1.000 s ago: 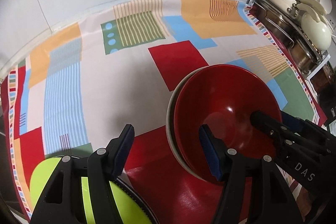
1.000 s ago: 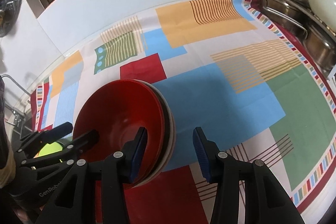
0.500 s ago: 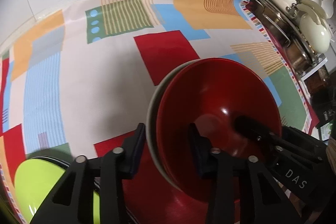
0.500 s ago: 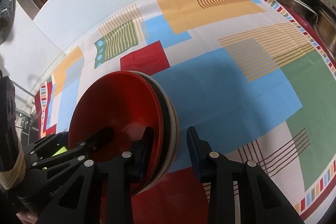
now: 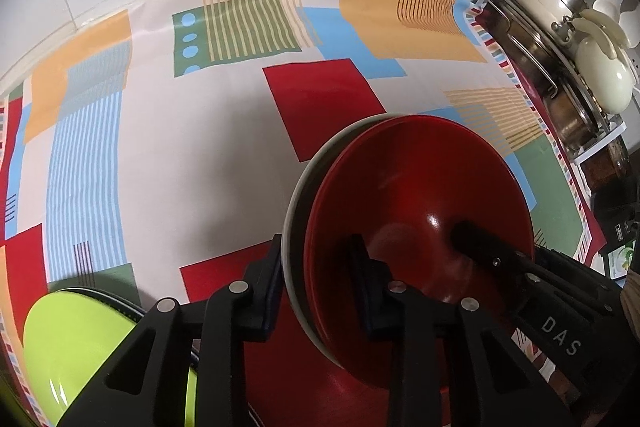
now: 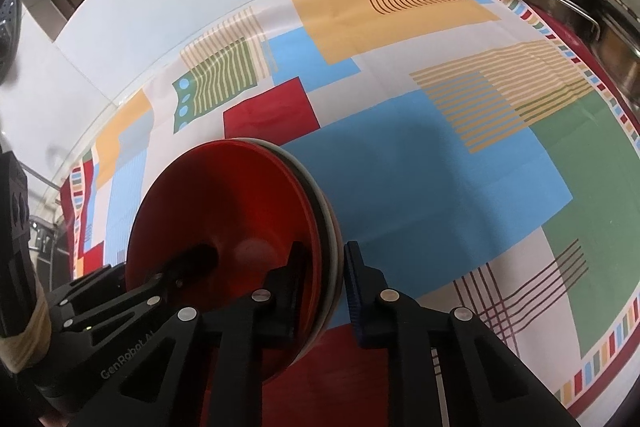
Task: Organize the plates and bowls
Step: 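Lift the nested bowls with both grippers and carry them over the green plate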
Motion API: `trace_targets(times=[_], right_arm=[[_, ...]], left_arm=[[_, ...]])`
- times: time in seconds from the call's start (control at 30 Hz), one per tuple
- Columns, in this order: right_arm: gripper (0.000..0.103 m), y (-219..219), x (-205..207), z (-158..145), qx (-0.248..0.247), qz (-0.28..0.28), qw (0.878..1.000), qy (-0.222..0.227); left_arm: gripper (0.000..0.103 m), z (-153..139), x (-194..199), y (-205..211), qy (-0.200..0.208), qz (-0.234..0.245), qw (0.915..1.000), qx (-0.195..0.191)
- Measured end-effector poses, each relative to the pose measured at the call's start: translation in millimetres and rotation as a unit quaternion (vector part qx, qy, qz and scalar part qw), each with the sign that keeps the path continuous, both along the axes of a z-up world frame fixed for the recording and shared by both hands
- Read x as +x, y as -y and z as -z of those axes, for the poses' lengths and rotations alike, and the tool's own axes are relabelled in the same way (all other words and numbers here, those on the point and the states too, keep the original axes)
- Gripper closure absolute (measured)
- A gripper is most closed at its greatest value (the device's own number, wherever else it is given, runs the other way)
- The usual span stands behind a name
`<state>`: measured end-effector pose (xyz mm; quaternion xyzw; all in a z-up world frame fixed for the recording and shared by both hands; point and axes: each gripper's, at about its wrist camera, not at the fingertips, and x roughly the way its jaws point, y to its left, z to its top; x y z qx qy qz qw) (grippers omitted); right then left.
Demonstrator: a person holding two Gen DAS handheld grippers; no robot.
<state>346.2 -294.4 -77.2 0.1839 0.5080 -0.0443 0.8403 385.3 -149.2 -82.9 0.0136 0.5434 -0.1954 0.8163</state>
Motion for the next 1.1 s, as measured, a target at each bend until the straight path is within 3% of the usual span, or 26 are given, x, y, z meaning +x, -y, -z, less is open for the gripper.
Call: trace_targets(times=[0.27, 0.53, 1.1], right_arm=[[0.083, -12, -5, -19, -0.001, -0.008, 1.0, 0.013], [0.083, -49, -11, -45, -0.021, -0.051, 0.998, 0.039], [0.083, -158, -32, -49, -0.014, -0.164, 0.986, 0.029]], left_arm=[[0.073, -19, -9, -19, 0.016, -0.019, 0.9996, -0.015], [0.073, -38, -28, -61, 0.036, -0.059, 0.9971, -0.03], [0.073, -39, -80, -175, 0.034, -0.154, 0.9871, -0.024]])
